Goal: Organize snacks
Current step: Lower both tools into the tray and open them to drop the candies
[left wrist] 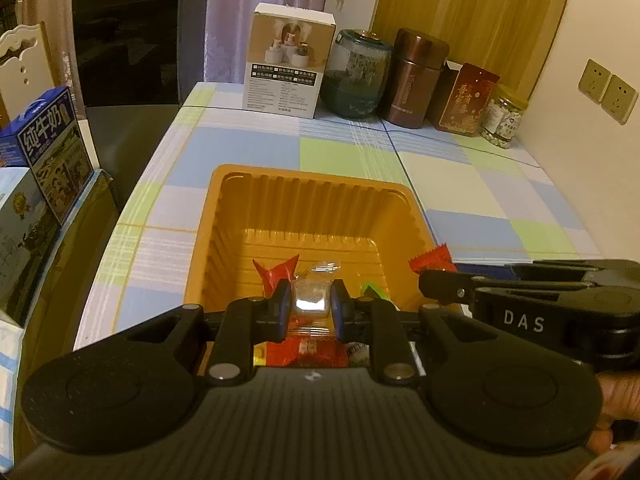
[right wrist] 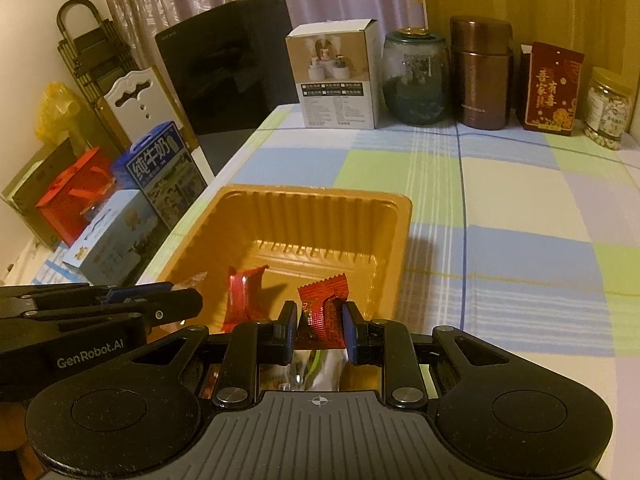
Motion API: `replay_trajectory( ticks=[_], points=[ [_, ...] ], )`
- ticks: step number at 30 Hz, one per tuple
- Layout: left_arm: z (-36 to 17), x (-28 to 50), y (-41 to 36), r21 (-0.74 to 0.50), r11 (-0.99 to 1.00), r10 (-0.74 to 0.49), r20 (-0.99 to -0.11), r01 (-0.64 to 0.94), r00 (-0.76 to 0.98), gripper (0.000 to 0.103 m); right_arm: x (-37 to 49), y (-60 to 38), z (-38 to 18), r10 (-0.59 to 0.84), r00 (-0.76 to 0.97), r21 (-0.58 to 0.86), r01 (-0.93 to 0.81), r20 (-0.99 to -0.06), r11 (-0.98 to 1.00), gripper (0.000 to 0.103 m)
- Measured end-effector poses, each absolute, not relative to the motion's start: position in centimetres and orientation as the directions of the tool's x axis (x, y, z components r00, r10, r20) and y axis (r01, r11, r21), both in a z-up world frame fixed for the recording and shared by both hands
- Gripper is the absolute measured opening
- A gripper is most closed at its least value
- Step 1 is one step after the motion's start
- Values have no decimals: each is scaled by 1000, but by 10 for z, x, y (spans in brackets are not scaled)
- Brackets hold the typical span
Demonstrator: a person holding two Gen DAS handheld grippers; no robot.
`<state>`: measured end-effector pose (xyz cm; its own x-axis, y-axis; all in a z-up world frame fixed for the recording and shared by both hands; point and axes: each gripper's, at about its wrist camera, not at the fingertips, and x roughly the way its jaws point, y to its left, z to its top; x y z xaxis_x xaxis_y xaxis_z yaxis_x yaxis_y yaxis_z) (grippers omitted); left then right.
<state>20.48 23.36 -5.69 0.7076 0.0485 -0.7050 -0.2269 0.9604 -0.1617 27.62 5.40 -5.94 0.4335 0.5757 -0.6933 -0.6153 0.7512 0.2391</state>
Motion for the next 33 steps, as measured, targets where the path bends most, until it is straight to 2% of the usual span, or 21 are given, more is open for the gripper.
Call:
replay_trajectory(
  ticks=[33],
  points=[
    [-75,259,238,-130,976,29,-721,-176,692,19,323,74,-67,577,431,251,-607,-694,754,24]
  ],
)
